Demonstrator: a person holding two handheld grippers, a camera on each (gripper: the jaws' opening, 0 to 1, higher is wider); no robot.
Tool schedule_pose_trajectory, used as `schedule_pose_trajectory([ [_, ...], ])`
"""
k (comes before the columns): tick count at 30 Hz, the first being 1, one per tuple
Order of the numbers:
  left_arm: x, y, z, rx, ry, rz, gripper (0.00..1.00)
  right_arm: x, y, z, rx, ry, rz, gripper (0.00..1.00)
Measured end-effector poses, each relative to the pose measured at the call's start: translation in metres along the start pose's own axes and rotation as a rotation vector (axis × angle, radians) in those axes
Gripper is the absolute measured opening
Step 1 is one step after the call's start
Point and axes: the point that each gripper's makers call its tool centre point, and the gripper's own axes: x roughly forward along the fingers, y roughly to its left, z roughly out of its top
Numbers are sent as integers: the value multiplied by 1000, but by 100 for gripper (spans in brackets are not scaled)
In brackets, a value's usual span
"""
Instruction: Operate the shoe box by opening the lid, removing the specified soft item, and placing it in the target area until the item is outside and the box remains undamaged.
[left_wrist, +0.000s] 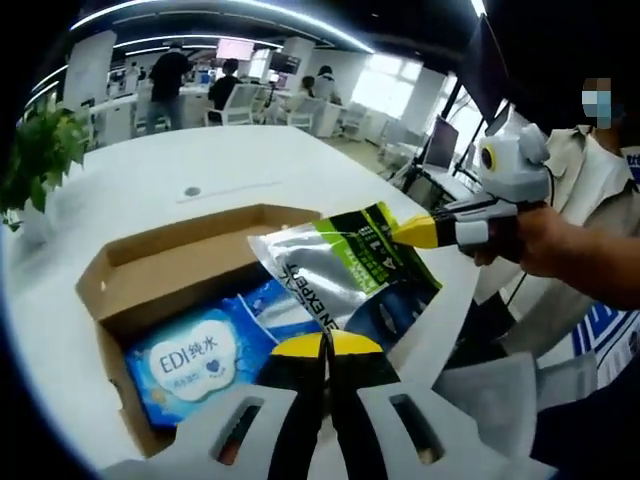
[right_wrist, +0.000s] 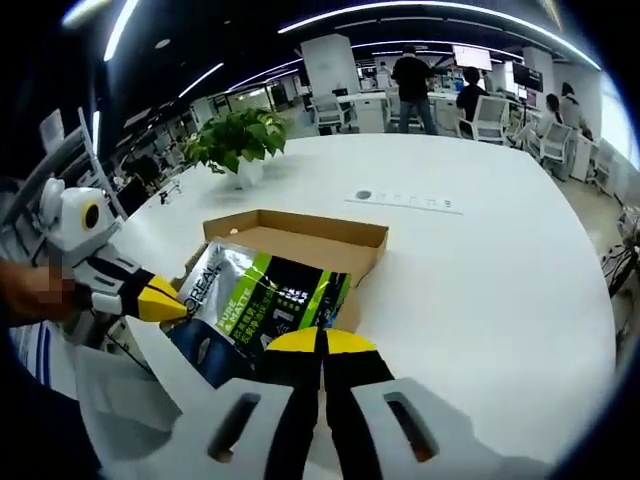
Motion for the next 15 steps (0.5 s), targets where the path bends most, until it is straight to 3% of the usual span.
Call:
schedule_pose_trajectory([
  [15, 41, -32, 14, 20, 17, -52, 0, -20, -51, -6, 17, 4, -61, 0],
])
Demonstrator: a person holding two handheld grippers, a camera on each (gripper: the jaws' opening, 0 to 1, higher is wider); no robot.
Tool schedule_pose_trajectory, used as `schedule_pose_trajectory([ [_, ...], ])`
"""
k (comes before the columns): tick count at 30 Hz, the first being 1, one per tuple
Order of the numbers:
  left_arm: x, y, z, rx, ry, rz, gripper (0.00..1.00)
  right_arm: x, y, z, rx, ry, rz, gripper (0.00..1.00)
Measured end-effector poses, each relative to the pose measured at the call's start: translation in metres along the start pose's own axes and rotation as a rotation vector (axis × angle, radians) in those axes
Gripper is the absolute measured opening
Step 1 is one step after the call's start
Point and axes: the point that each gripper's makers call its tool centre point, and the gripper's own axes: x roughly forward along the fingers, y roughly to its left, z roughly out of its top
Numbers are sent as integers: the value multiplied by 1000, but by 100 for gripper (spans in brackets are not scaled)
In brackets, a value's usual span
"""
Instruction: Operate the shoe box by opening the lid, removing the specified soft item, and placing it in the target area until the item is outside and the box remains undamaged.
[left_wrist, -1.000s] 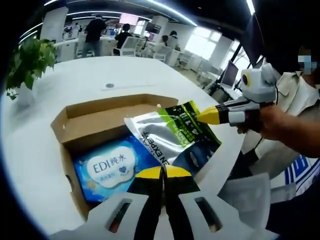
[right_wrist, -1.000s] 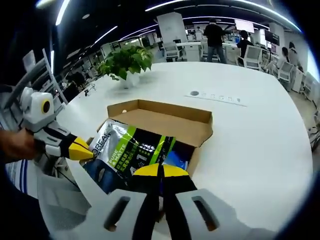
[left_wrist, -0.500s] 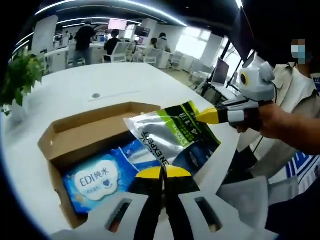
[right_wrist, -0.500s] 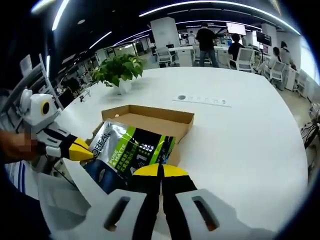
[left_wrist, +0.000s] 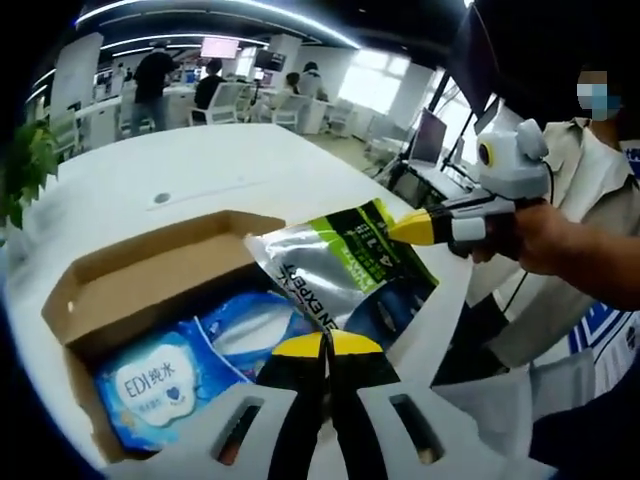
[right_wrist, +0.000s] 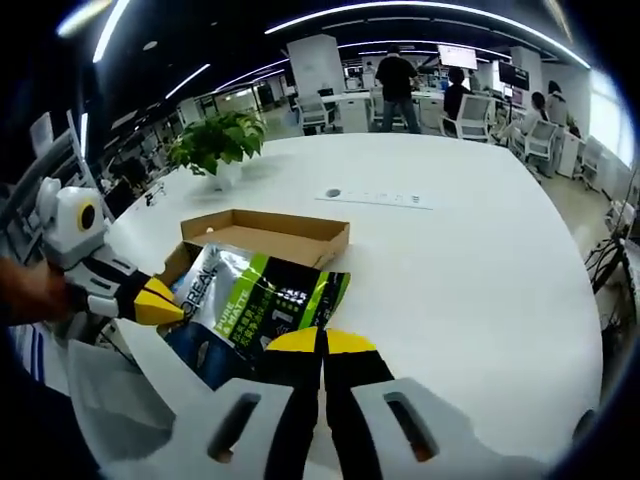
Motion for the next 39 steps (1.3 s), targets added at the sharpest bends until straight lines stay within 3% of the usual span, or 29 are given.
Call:
schedule_pose_trajectory([
  [18, 54, -28, 9, 19, 42, -50, 0, -11, -57, -12, 31, 16, -60, 0],
  [39, 111, -32, 17, 45, 116, -66, 0, 3, -110, -24, 54, 43, -93, 0],
])
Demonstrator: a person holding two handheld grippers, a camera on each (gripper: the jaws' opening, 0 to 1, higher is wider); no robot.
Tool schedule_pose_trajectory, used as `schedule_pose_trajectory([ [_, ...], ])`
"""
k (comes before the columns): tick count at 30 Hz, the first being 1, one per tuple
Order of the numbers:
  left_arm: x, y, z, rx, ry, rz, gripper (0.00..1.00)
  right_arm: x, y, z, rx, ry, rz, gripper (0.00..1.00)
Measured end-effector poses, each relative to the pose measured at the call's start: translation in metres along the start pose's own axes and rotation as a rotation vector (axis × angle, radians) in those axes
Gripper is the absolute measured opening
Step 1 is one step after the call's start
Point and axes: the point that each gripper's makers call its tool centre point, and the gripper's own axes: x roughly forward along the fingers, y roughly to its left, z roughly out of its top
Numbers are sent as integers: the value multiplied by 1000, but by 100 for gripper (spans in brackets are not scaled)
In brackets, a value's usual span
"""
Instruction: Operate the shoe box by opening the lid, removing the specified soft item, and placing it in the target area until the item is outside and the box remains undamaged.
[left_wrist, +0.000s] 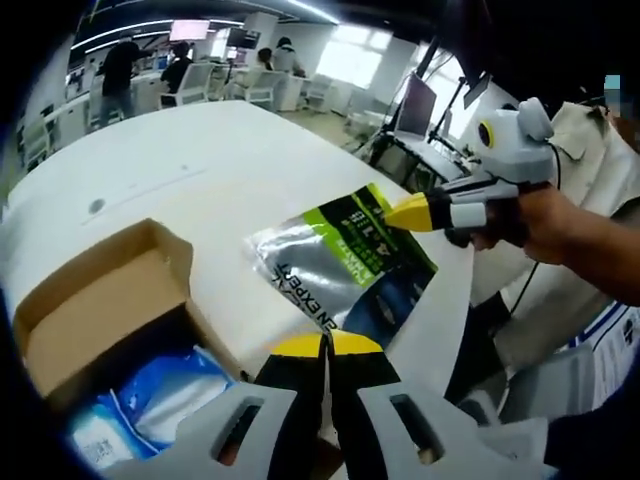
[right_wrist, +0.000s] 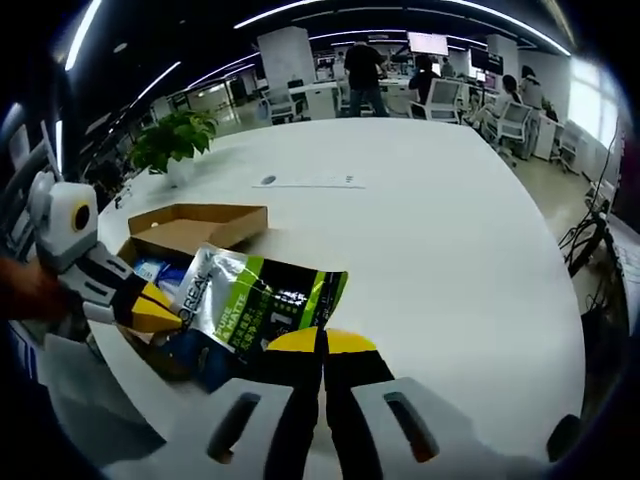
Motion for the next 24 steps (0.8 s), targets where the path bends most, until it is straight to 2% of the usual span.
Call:
schedule_pose_trajectory([
  [11, 21, 6, 1, 29, 48, 8, 0, 16, -17, -10, 12, 23, -3, 0],
  [24, 44, 6, -7, 69, 107, 23, 0, 30, -33, -25, 18, 46, -3, 0],
])
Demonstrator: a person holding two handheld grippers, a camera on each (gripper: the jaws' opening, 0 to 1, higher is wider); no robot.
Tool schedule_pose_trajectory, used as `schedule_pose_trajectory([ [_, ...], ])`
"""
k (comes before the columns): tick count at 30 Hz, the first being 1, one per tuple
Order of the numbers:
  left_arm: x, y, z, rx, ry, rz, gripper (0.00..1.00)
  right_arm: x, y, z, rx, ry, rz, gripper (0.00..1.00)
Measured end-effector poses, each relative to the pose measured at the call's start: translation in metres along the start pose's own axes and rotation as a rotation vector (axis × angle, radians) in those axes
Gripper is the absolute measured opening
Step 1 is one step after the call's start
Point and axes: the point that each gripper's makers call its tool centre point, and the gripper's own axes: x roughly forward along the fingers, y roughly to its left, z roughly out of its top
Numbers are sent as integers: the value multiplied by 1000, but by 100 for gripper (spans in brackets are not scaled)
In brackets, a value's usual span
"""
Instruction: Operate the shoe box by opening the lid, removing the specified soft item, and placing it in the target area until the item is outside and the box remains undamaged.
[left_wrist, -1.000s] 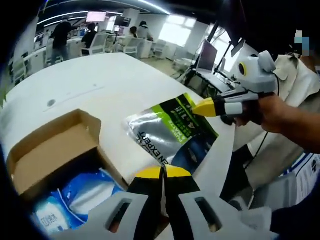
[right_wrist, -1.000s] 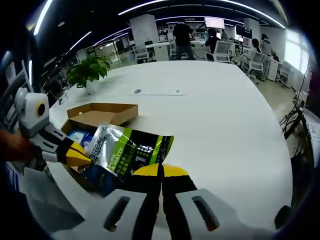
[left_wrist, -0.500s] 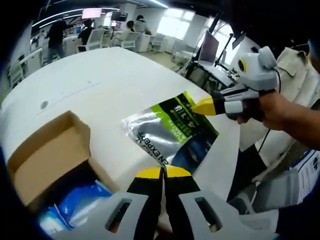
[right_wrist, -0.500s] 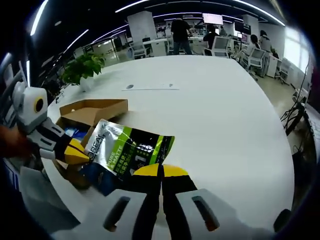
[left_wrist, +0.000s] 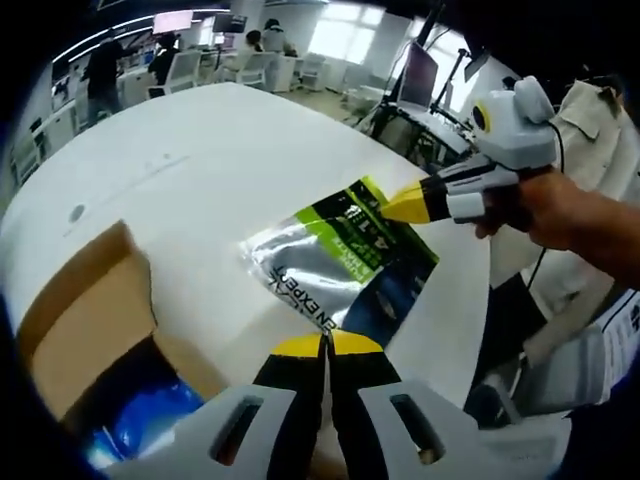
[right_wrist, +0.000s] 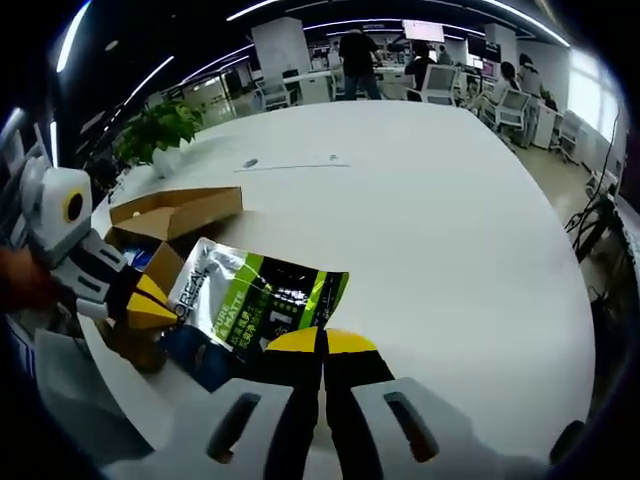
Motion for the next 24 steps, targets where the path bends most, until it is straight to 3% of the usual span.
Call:
schedule_pose_trajectory([
  [24, 44, 11, -12, 110, 149, 41, 0, 32, -24, -21, 6, 42, -1, 0],
])
